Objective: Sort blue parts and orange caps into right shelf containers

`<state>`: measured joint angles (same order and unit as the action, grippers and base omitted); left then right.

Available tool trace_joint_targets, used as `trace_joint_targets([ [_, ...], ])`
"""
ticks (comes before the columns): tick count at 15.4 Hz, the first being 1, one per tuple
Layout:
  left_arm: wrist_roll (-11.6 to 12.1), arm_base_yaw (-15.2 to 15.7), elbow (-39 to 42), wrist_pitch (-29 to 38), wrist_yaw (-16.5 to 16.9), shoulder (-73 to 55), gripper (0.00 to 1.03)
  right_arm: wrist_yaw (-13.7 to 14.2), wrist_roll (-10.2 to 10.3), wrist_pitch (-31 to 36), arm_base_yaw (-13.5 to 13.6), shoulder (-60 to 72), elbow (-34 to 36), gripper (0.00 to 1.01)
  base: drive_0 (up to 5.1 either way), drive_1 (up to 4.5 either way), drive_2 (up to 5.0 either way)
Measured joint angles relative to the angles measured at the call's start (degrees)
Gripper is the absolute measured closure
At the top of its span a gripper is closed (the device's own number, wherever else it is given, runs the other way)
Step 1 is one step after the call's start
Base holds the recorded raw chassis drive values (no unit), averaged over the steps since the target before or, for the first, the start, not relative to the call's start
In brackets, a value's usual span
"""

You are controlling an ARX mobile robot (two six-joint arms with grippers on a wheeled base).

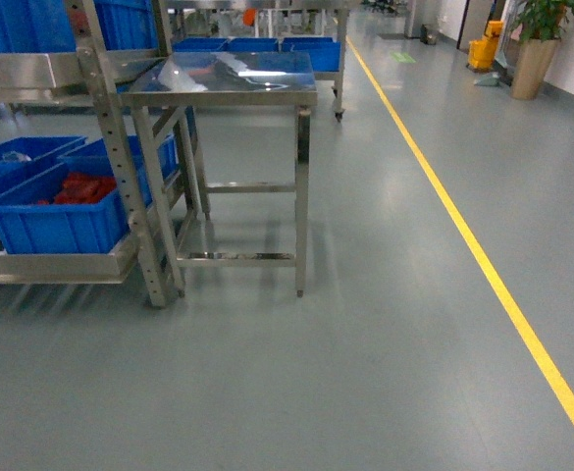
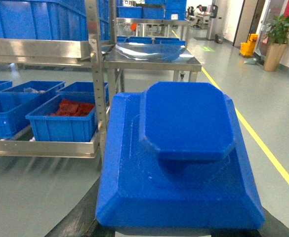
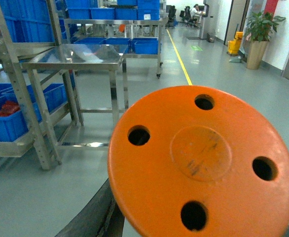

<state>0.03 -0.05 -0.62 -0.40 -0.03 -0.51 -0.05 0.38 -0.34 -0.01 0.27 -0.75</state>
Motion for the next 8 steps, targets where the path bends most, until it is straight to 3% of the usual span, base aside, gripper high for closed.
trace_joint_targets([
  [8,0.0,0.0,0.0,-0.07,0.02,-0.02,0.61,0.02,0.0,-0.07,0.0,0.0,0.0,0.57,0.0,4.13,-4.2],
])
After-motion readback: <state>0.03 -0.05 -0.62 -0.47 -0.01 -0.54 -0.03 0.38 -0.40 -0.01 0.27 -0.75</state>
